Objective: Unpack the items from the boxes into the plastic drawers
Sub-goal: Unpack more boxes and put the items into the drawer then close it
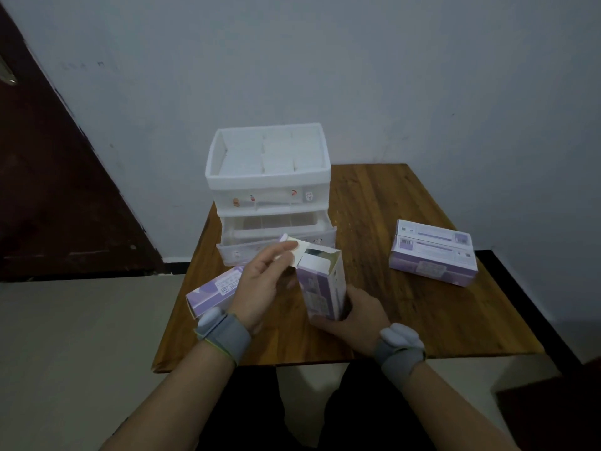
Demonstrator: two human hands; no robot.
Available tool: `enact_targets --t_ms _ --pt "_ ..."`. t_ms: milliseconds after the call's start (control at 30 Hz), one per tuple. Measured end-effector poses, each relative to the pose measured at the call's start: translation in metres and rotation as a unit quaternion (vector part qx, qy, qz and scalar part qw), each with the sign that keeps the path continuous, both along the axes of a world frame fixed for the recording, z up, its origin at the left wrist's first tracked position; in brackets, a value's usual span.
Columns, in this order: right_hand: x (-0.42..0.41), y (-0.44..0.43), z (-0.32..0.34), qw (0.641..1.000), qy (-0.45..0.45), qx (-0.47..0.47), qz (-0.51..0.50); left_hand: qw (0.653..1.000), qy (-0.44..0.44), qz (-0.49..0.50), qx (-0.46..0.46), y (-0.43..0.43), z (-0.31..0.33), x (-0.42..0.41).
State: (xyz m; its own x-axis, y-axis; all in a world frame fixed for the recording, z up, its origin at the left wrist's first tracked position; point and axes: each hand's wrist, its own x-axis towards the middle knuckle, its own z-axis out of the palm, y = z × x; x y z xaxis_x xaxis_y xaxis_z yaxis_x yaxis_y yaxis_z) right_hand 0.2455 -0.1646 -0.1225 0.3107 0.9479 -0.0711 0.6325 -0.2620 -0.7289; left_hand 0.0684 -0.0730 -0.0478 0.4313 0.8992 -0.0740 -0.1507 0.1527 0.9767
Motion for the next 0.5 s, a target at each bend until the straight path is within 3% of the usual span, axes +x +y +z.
enact_targets --t_ms 133,267,500 --pt "0.01 -0.004 0.008 0.992 -0.082 -0.061 0.072 0.999 0.024 -0.022 0.023 0.0 0.003 0.0" --pt "0.031 -0.013 0.016 0.988 0.06 -0.095 0.106 0.998 0.023 -0.014 0.049 0.009 0.016 0.001" --pt "0.041 -0.012 0.032 0.993 0.118 0.008 -0.017 0.994 0.08 -0.064 0.039 0.01 0.012 0.007"
